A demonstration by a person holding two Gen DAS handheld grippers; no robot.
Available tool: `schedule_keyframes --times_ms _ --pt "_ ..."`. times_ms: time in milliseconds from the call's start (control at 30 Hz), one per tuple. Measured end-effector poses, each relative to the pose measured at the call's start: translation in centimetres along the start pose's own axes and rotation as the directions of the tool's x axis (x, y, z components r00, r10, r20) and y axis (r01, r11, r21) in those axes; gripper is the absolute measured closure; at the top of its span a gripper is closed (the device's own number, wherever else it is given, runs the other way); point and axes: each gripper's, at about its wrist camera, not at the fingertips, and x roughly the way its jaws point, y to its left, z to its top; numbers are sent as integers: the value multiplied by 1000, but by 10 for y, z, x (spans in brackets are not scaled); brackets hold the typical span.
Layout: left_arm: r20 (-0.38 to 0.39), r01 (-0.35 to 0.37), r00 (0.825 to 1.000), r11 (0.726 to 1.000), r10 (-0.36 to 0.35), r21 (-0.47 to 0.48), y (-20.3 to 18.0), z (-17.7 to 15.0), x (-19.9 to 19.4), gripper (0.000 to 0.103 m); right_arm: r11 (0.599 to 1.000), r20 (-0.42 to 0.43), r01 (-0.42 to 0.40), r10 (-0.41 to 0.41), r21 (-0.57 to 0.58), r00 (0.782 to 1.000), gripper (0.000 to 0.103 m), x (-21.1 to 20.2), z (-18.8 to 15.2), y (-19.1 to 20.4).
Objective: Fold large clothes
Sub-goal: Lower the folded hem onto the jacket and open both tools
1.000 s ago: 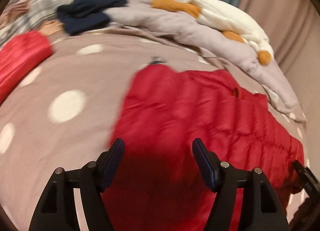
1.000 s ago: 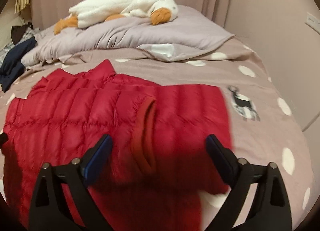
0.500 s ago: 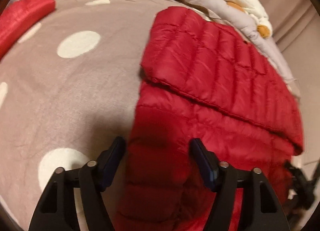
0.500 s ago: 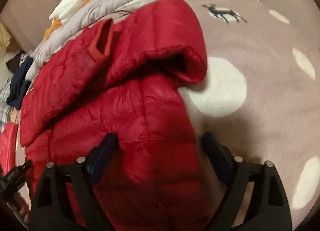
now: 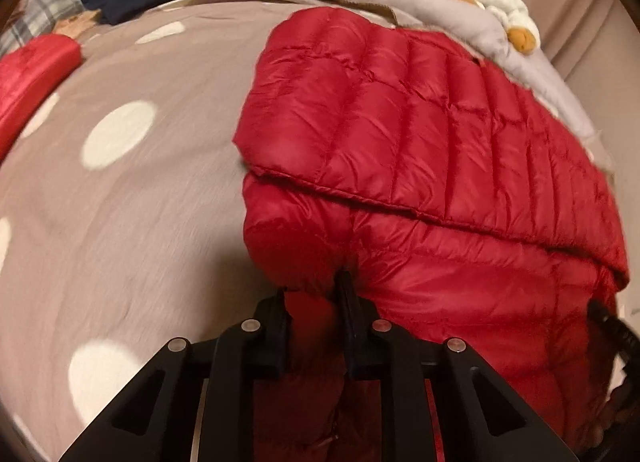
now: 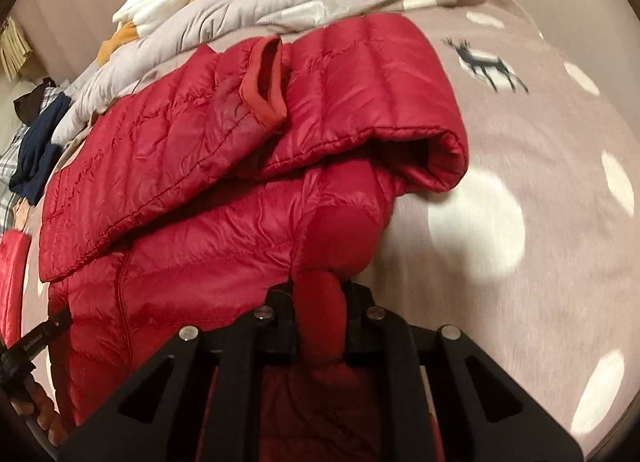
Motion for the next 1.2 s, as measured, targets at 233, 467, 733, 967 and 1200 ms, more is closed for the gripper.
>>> schedule_keyframes --times_ms 233,467,733,967,1200 --pt "8 -3 1000 1000 3 7 3 8 5 85 999 27 15 -14 -42 1000 89 33 60 13" --pt "14 -31 999 999 31 43 -6 5 13 85 998 10 35 -35 -57 999 85 46 70 16" --pt "8 -54 998 999 55 -5 6 -4 -2 58 999 -3 37 -37 -14 999 57 40 65 2" --pt "-9 1 1000 996 -1 -87 31 -43 -40 44 996 45 51 -48 -69 998 43 -5 37 3" --pt "-13 45 999 991 -47 -125 41 -103 -69 42 996 67 67 -62 -65 996 33 -48 -24 -2"
